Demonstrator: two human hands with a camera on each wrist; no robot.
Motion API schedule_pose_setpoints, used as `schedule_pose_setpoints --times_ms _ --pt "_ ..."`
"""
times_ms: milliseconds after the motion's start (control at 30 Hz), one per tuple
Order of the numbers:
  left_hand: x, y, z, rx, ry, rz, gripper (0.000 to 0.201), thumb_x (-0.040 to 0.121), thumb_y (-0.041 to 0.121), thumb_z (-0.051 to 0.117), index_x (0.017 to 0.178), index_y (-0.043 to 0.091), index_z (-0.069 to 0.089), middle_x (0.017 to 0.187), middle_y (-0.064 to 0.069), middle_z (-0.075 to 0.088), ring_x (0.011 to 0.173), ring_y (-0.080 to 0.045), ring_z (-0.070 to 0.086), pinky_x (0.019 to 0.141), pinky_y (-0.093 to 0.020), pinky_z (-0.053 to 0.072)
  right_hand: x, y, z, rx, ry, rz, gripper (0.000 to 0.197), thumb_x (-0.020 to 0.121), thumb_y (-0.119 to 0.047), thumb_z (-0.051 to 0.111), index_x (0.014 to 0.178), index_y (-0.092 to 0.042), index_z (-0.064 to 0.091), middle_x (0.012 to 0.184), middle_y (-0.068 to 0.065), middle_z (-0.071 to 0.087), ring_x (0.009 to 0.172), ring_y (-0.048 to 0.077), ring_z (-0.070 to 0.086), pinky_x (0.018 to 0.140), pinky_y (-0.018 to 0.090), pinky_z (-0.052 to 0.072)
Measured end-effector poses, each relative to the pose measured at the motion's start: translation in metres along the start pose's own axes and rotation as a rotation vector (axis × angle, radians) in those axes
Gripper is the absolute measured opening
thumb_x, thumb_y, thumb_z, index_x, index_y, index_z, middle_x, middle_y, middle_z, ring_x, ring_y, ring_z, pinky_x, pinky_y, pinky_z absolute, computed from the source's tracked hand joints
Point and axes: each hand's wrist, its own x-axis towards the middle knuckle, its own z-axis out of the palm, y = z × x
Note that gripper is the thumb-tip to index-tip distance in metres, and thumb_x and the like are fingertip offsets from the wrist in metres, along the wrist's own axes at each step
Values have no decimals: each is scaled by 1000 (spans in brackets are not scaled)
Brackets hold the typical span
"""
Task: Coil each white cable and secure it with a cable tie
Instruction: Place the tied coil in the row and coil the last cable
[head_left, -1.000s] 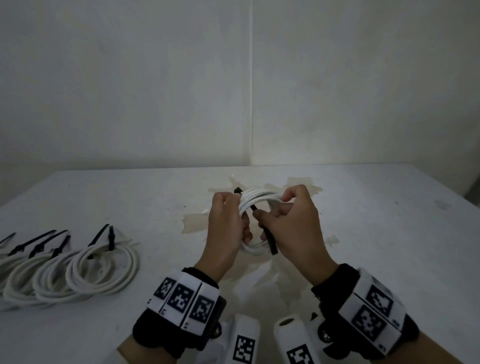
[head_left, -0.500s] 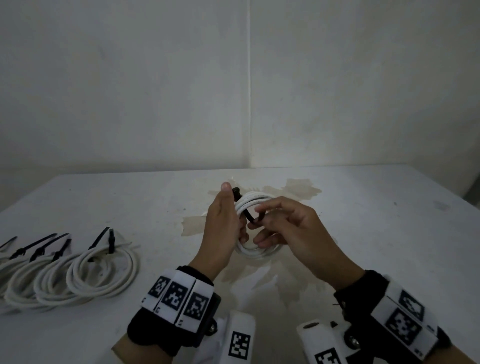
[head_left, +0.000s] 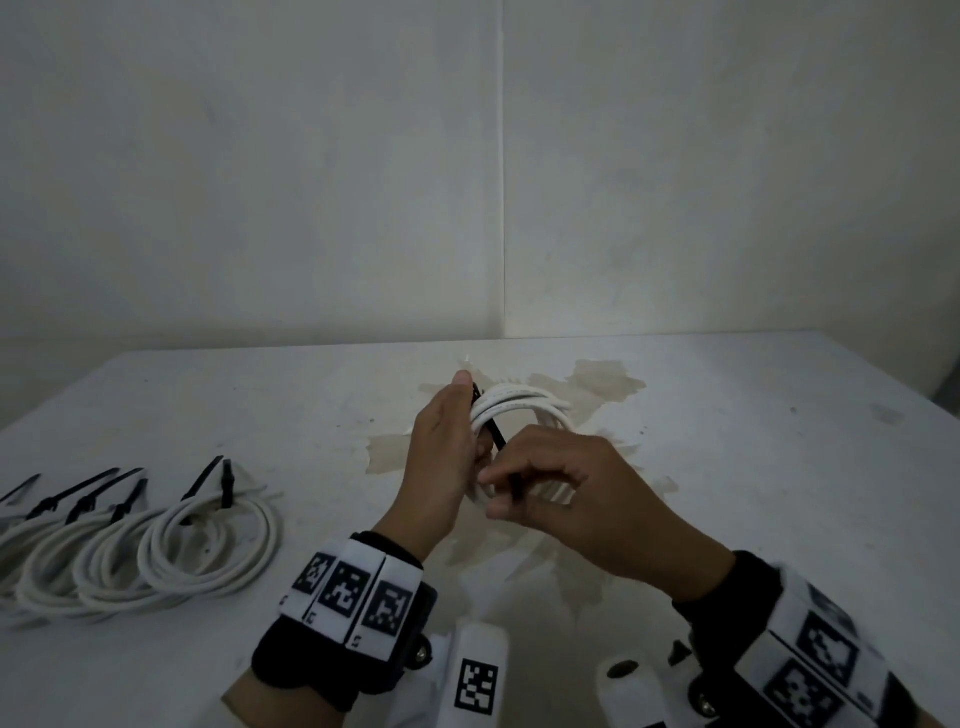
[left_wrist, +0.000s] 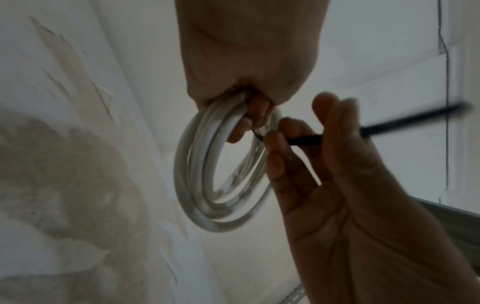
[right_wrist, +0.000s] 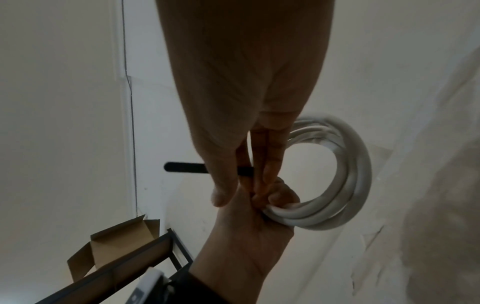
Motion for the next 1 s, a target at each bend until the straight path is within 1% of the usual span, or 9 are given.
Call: schedule_pose_setpoints --times_ms 67,167,233,333,433,567,700,833,1000 --pt "1 1 0 -36 3 -39 42 99 33 33 65 11 42 50 -2 38 39 -7 35 41 -17 31 1 1 0 -18 51 -44 15 79 -20 64 89 -12 72 85 -17 65 81 -1 62 76 12 46" --pt "1 0 0 -55 -15 -63 38 99 34 34 75 8 51 63 -12 49 56 -19 47 52 -25 37 3 -2 -2 128 94 23 15 81 -21 63 95 -21 69 87 -14 70 84 8 68 79 19 51" --pt "0 0 0 -91 -32 -95 39 99 34 34 77 8 52 59 -13 46 50 -21 43 46 -25 35 3 -6 -3 229 124 67 15 83 -16 58 96 -22 63 85 -10 71 80 11 69 74 20 52" --pt "-1 1 2 -123 -60 -98 38 98 36 33 78 8 49 53 -9 36 40 -16 32 38 -21 30 4 -8 0 193 223 68 11 88 -15 54 83 -22 61 74 -11 69 66 7 67 65 17 52" --pt "-3 4 2 -111 -64 -64 43 100 35 30 68 8 43 43 -1 33 34 -10 28 37 -18 28 9 -6 -1 172 317 182 16 87 -12 58 73 -18 62 62 -3 67 54 9 64 55 18 50" --pt "-5 6 6 -78 -66 -40 47 101 35 24 70 7 46 38 3 31 34 -10 28 39 -20 28 15 -8 -3 135 332 315 19 87 -14 59 69 -14 61 55 -2 62 46 10 60 48 19 49" --pt "-5 7 7 -62 -56 -40 42 100 31 28 66 10 40 40 3 31 37 -11 27 42 -22 27 16 -9 -4 70 343 344 22 87 -18 60 65 -17 61 56 0 62 46 11 60 48 19 48" --pt "-6 8 7 -57 -55 -35 43 100 30 29 62 12 38 37 5 32 35 -10 28 41 -22 27 17 -10 -6 29 352 371 25 85 -21 62 60 -16 60 53 -1 62 46 14 60 48 24 51" --pt "-7 9 6 -77 -56 -41 44 100 30 29 61 12 37 35 6 31 34 -10 27 40 -21 26 19 -15 -9 48 317 424 26 85 -21 62 61 -10 61 53 -1 62 46 15 60 53 30 51"
